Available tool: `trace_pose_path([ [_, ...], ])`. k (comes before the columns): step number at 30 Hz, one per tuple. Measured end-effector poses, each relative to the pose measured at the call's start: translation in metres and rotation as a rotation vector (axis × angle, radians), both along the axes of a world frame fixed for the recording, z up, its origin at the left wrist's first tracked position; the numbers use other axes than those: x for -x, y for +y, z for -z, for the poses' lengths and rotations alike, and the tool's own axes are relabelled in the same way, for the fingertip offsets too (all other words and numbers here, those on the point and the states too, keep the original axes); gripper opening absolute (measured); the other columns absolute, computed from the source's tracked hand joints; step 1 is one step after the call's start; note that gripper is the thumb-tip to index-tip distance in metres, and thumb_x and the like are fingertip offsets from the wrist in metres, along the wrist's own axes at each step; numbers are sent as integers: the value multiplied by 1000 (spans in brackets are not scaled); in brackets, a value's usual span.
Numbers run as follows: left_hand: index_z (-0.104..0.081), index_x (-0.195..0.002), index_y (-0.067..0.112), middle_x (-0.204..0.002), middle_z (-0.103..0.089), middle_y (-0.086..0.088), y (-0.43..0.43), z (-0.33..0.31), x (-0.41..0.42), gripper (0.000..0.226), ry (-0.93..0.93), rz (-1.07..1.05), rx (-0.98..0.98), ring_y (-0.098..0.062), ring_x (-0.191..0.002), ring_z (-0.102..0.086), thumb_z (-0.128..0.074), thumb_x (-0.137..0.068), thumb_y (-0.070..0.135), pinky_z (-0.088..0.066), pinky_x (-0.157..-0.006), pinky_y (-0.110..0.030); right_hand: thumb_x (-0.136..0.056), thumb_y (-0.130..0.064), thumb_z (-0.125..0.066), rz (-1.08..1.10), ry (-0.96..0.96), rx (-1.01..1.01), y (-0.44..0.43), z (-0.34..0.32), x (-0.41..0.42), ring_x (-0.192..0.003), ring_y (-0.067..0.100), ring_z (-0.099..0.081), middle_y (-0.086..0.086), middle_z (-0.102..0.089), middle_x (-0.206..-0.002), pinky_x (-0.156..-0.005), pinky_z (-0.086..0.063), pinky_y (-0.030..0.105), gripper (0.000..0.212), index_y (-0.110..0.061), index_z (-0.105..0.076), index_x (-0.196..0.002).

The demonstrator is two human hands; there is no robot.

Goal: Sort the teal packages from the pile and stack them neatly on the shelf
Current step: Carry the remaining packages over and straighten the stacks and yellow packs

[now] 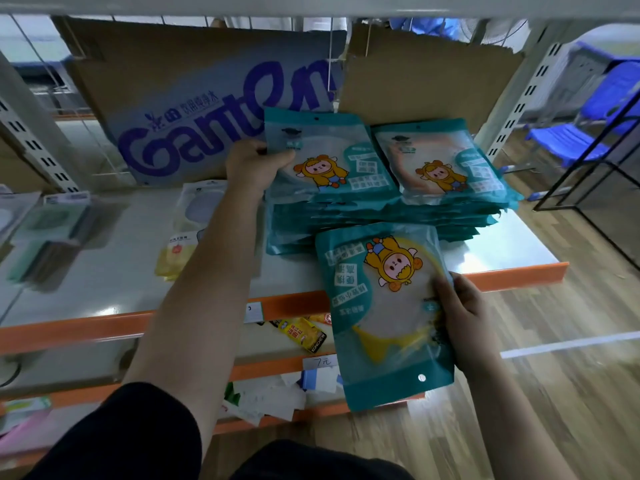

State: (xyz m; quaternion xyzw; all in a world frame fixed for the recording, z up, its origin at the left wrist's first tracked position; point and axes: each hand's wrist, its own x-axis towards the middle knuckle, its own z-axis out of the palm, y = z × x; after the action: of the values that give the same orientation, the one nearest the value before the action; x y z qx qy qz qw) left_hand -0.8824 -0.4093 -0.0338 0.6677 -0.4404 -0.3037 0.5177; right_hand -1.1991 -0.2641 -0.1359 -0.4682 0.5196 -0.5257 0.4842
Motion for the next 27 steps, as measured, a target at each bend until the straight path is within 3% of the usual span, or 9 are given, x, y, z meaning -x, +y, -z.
trace_pose_path([
  [2,-68,-71,18,-75,-68,-1,-2,1,6,16,-39,-20,23,-19,-78,-67,-80,-75,28,-53,-70,-31,-87,-53,-62,-14,-15,0,1,-1,1,-75,20,-72,5,-73,-90,-58,-56,26,32,-22,-68,-96],
  [5,-69,-80,17,-73,-65,6,-6,-1,11,18,-96,-24,17,-15,-80,-65,-77,-78,33,-49,-65,-24,-90,-45,-60,-28,-38,8,2,-3,3,-74,21,-71,6,-73,-89,-58,-56,26,28,-20,-68,-97],
  [10,-65,-111,12,-106,-66,1,13,-1,6,37,-294,-70,7,-16,-99,-60,-64,-88,42,-46,-80,-28,-90,-39,-62,-106,-17,4,4,-11,-1,-78,25,-72,9,-74,-92,-61,-57,27,24,-19,-70,-99],
  [14,-68,-103,14,-93,-64,4,68,-10,3,22,-532,-122,287,-11,-90,-59,-61,-91,32,-45,-78,-22,-89,-36,-64,-290,55,46,-2,-26,-14,-80,30,-71,12,-74,-91,-66,-59,36,23,-16,-69,-97],
  [18,-69,-99,16,-86,-66,9,125,-12,8,18,-618,276,405,0,-75,-59,-65,-91,30,-46,-68,-12,-89,-33,-65,-520,216,155,-15,-52,-36,-77,27,-69,12,-72,-87,-67,-54,37,21,-14,-71,-94],
  [22,-71,-106,31,-98,-69,17,151,-6,10,42,-578,740,-41,7,-88,-61,-72,-72,56,-46,-72,-18,-87,-33,-66,-813,417,277,-26,-75,-60,-62,38,-57,22,-63,-75,-56,-44,47,24,-11,-71,-95],
  [24,-73,-98,30,-87,-70,12,154,-3,7,36,-540,881,-177,0,-79,-62,-72,-72,56,-45,-66,-27,-86,-31,-67,-912,448,286,-28,-83,-72,-65,38,-60,18,-67,-78,-56,-46,43,21,-14,-72,-97],
  [27,-74,-94,12,-81,-68,-11,158,-2,-5,38,-427,962,-106,-27,-75,-63,-69,-80,48,-45,-64,-43,-82,-30,-73,-927,453,299,-28,-88,-82,-66,27,-63,10,-69,-79,-60,-48,33,20,-15,-74,-95],
])
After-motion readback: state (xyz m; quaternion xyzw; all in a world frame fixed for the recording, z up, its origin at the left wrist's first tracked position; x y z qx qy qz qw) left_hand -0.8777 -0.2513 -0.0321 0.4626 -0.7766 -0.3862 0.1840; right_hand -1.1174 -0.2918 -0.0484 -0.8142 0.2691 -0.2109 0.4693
